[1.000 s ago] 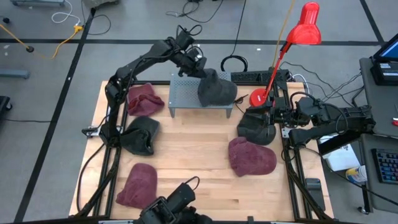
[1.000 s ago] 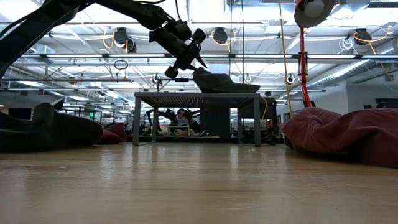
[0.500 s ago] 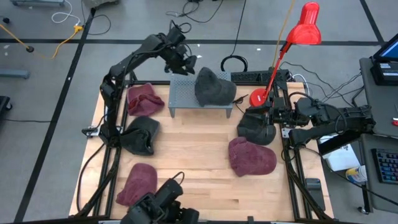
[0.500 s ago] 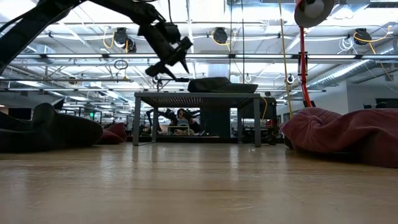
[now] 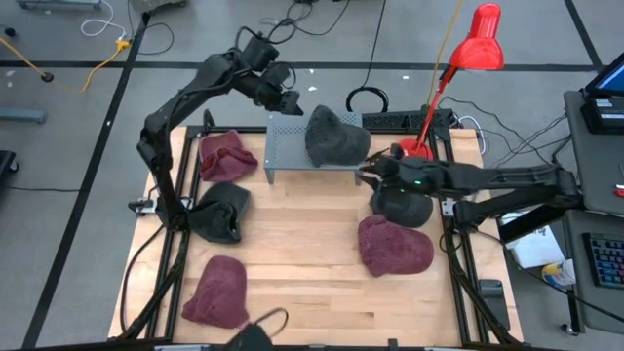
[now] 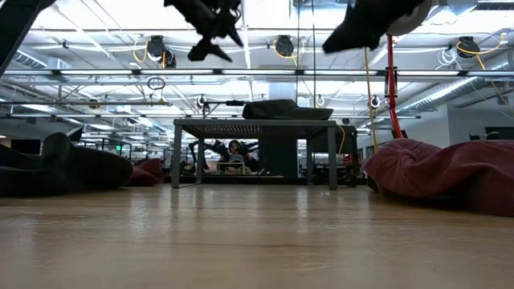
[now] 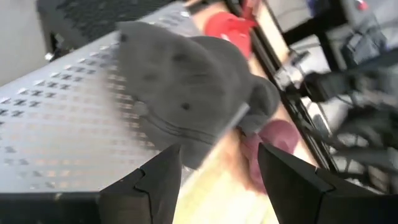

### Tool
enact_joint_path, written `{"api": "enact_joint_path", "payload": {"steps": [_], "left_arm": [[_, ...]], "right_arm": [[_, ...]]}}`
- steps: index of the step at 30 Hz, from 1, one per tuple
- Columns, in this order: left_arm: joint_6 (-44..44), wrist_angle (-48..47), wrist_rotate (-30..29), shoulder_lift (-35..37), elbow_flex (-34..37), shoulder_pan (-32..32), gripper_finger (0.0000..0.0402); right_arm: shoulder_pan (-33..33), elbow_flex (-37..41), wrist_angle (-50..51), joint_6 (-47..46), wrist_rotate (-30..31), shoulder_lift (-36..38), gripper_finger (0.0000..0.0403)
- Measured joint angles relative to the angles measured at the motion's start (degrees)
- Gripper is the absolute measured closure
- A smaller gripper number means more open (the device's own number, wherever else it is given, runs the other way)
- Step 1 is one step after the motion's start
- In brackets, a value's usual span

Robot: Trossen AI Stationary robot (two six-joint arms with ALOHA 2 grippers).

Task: Pick & Place hat
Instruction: Put the bottom right black cap on the shelf

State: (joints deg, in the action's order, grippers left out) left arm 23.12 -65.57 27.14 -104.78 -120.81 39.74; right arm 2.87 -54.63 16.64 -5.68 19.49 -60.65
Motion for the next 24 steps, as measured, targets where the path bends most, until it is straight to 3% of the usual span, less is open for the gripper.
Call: {"api": "enact_joint_path", "payload": {"steps": [7, 12, 24], "left_arm": [[-0.51, 0.24, -0.04, 3.2, 0.0, -4.89, 0.0185], [-0.5, 1.15, -0.2, 4.44, 0.0, -7.49, 0.0185], [0.12, 2.78, -0.22, 6.14, 0.0, -10.28, 0.0185]], "right_arm": [[6.01, 0.0, -2.9, 2.59, -0.36, -6.46, 0.0314], [10.12, 0.0, -5.25, 4.11, -5.99, -9.82, 0.0314], [15.24, 0.0, -8.83, 9.11, -9.11, -16.58, 0.0314]]}}
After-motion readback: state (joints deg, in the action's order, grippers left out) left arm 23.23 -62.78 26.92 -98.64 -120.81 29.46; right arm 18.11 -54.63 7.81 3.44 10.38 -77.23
